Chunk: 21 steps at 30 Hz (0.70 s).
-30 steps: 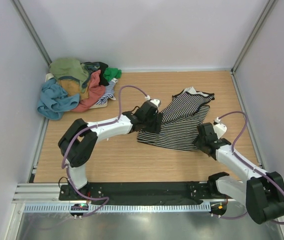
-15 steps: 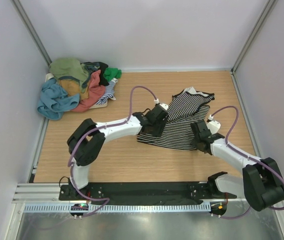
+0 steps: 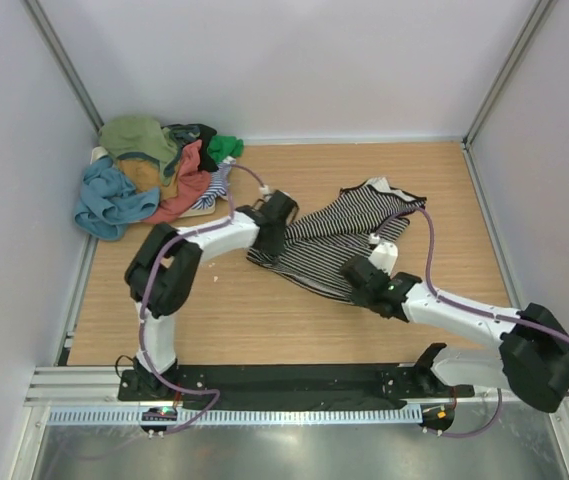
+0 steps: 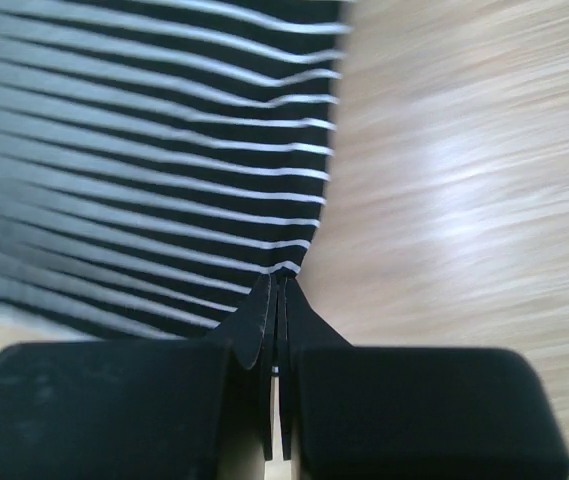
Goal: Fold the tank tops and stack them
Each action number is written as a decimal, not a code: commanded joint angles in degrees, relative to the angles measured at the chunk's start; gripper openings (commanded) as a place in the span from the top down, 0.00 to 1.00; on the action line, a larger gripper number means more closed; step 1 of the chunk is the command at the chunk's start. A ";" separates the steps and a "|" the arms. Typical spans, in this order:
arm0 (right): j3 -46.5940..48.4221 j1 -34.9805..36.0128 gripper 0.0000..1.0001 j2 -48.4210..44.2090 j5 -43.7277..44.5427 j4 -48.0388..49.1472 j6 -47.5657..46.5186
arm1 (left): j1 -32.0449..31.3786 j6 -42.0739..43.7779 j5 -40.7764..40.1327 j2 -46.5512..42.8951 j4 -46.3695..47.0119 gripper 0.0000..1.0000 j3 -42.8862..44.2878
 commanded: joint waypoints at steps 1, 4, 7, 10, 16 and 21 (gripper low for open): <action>2.51 14.50 0.99 -3.86 1.51 -0.18 6.17 | 10.14 -5.72 2.18 -8.58 5.04 1.00 -7.38; 4.79 28.39 0.99 -0.90 0.20 6.84 4.97 | 12.97 -7.22 -0.70 -13.42 9.10 0.93 -12.49; 13.21 33.63 0.63 5.16 0.70 5.03 0.40 | 12.80 -6.52 -0.45 -15.18 10.60 0.57 -13.56; 19.91 36.02 0.54 9.75 7.20 -2.80 -0.84 | 12.27 -5.64 -1.59 -16.49 11.05 0.41 -14.09; 19.30 27.69 0.40 0.45 9.51 -6.06 -3.47 | 8.58 -5.45 -5.90 -22.73 7.19 0.29 -15.15; 14.39 11.00 0.43 -6.14 2.60 -4.31 -8.91 | -0.20 -7.74 -11.76 -30.64 2.19 0.30 -18.04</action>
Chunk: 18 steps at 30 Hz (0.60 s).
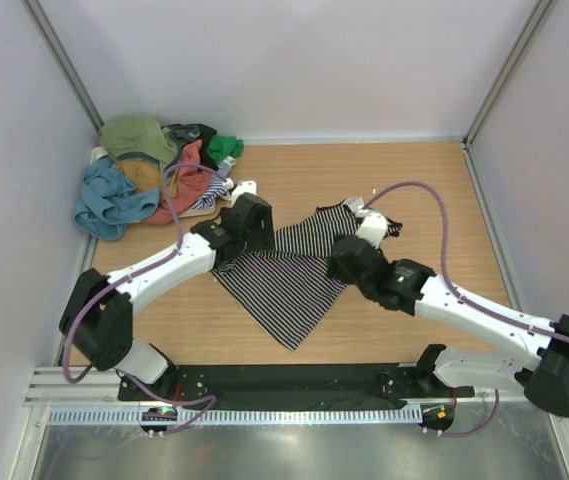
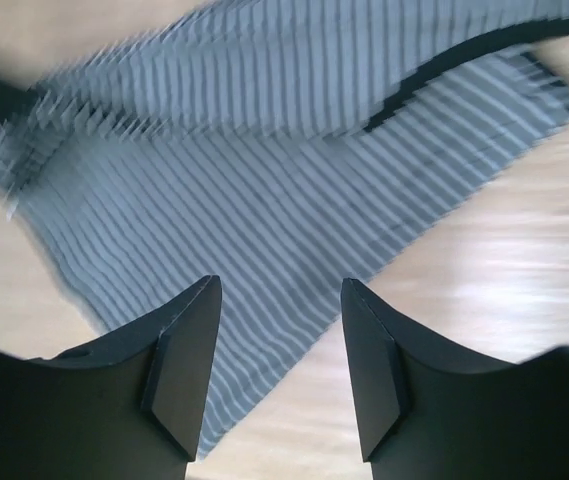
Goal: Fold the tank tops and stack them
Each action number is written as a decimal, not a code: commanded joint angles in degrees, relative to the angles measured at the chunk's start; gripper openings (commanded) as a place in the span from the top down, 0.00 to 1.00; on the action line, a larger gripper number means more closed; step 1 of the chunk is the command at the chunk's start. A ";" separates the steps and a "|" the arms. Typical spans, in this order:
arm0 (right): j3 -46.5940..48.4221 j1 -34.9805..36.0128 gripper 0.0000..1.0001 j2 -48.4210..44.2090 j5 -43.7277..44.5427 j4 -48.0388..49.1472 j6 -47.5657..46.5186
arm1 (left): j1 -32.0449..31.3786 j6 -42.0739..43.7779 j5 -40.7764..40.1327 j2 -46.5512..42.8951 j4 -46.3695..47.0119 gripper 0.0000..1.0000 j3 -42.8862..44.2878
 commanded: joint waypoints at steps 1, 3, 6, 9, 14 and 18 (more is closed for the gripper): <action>-3.21 -12.85 0.43 -3.83 -3.35 -0.33 -5.34 | -6.70 -2.32 -6.45 -6.28 -4.43 0.29 -2.16; -3.66 -18.24 0.44 -3.14 -6.24 0.55 -8.06 | -10.38 -4.96 -7.07 -8.65 -6.71 0.29 -3.65; -3.48 -26.69 0.46 0.11 -9.50 2.22 -9.65 | -17.59 -8.82 -9.09 -10.59 -8.83 0.30 -5.41; -3.92 -33.20 0.48 3.54 -12.84 5.63 -10.01 | -24.45 -13.29 -10.94 -10.77 -11.54 0.32 -5.85; -4.01 -40.76 0.52 10.04 -22.59 11.35 -9.65 | -33.67 -16.39 -12.86 -9.45 -12.87 0.37 -6.56; -4.45 -42.52 0.55 13.83 -23.05 15.14 -9.39 | -38.26 -16.48 -13.23 -6.73 -13.66 0.46 -5.15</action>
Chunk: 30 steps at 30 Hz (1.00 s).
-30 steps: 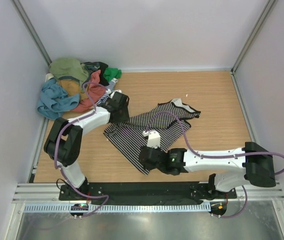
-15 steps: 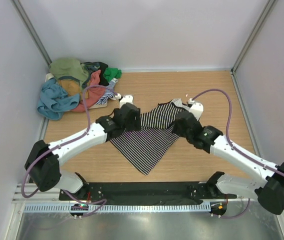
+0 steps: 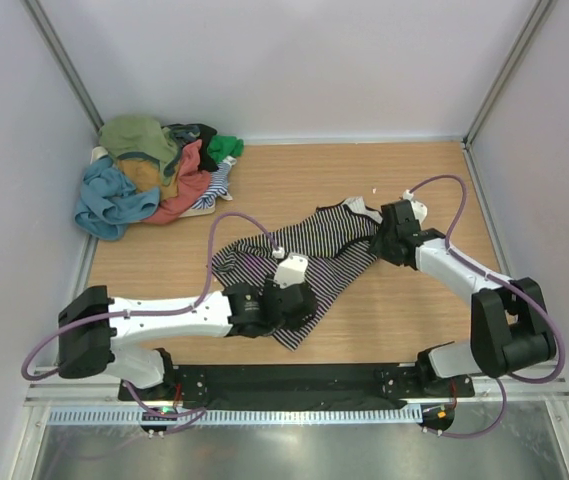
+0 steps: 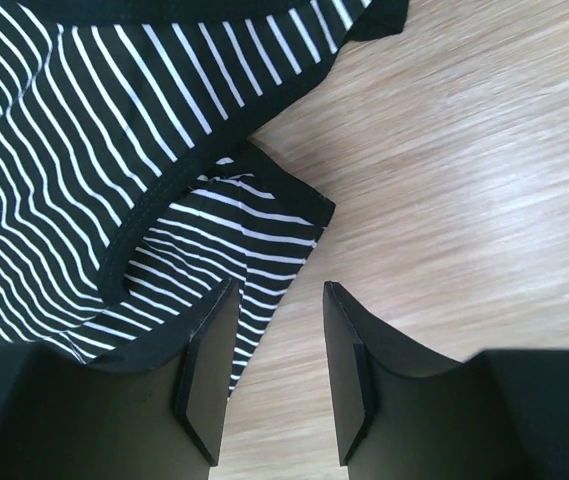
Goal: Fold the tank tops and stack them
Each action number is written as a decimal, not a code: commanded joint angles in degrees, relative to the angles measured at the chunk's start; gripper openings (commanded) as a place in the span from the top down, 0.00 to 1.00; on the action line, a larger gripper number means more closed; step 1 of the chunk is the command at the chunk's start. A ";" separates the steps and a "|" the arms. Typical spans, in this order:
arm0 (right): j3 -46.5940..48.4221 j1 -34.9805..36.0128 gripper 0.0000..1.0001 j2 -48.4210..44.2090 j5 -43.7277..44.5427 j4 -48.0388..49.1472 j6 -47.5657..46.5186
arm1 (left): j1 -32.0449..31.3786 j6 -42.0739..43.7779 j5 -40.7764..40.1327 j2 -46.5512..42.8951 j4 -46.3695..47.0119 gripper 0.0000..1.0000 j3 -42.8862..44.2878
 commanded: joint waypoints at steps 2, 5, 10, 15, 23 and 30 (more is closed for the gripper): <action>-0.69 -1.42 0.56 1.81 -3.66 6.51 -0.58 | -4.95 -2.32 -3.13 4.35 -1.90 0.49 2.52; -1.65 -2.74 0.58 3.13 -3.92 8.26 0.03 | -7.59 -2.58 -3.74 7.87 -4.27 0.50 4.98; -3.67 -4.93 0.59 3.93 -2.87 10.47 0.65 | -9.80 -3.72 -3.92 10.96 -6.39 0.51 7.27; -6.93 -6.96 0.59 3.31 -5.06 15.12 0.91 | -10.06 -3.99 -3.31 10.78 -6.13 0.54 7.01; -4.56 -7.13 0.56 8.31 -7.70 17.24 0.74 | -10.85 -3.46 -0.15 10.52 -3.67 0.54 5.88; -4.91 -7.04 0.69 11.83 -7.53 19.35 0.74 | -10.94 -4.08 2.31 8.15 -2.35 0.55 3.76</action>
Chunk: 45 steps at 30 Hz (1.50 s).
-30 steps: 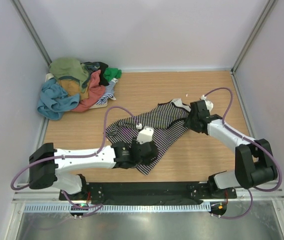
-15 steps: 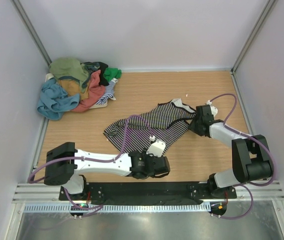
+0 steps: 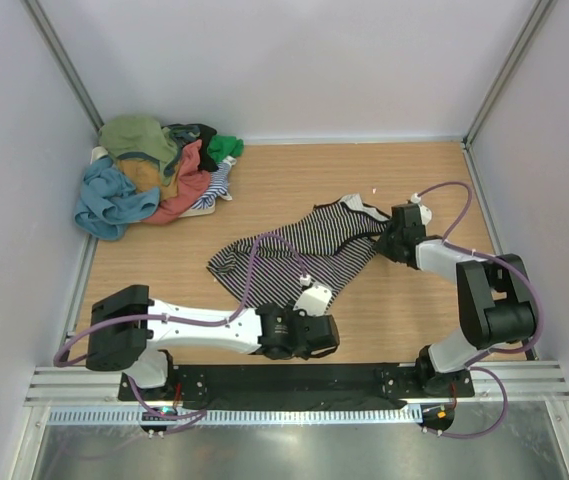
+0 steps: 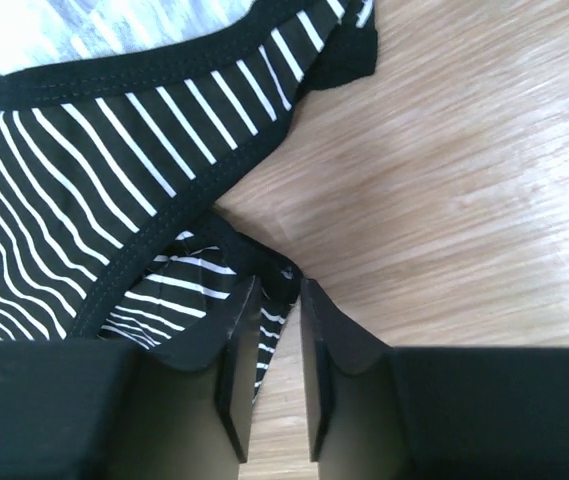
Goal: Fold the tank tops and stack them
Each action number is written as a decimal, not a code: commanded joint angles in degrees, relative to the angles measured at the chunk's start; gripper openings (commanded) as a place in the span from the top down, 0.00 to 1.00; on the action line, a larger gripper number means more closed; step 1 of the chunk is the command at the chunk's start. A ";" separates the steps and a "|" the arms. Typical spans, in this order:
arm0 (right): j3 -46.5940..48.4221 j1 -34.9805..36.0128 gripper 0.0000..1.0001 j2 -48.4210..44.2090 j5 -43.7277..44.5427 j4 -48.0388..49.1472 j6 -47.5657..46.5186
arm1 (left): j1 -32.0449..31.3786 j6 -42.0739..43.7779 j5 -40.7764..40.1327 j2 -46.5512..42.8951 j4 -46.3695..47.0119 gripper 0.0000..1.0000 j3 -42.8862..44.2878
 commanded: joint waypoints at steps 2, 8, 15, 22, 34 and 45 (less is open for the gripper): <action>0.88 -0.05 0.78 3.27 -0.14 0.64 0.06 | -0.80 -0.75 1.25 -2.69 1.61 0.55 -0.52; 0.36 -0.05 0.99 1.52 2.06 0.29 -1.35 | -3.00 0.04 1.70 0.46 -0.22 0.51 1.84; -2.72 0.04 0.99 -3.05 2.50 1.52 -1.79 | -6.16 -1.45 -3.66 9.86 -10.07 0.41 10.54; -3.69 0.04 0.99 -4.55 1.62 3.28 -2.23 | -5.02 -3.65 -6.31 13.48 -12.28 0.46 11.25; -4.56 -0.05 0.99 -6.13 1.18 3.63 -2.31 | -0.10 -0.93 -1.84 14.45 -5.96 0.55 6.69; -5.09 0.04 0.99 -7.27 1.62 3.63 -2.23 | 3.23 -0.92 4.40 14.62 1.86 0.91 1.15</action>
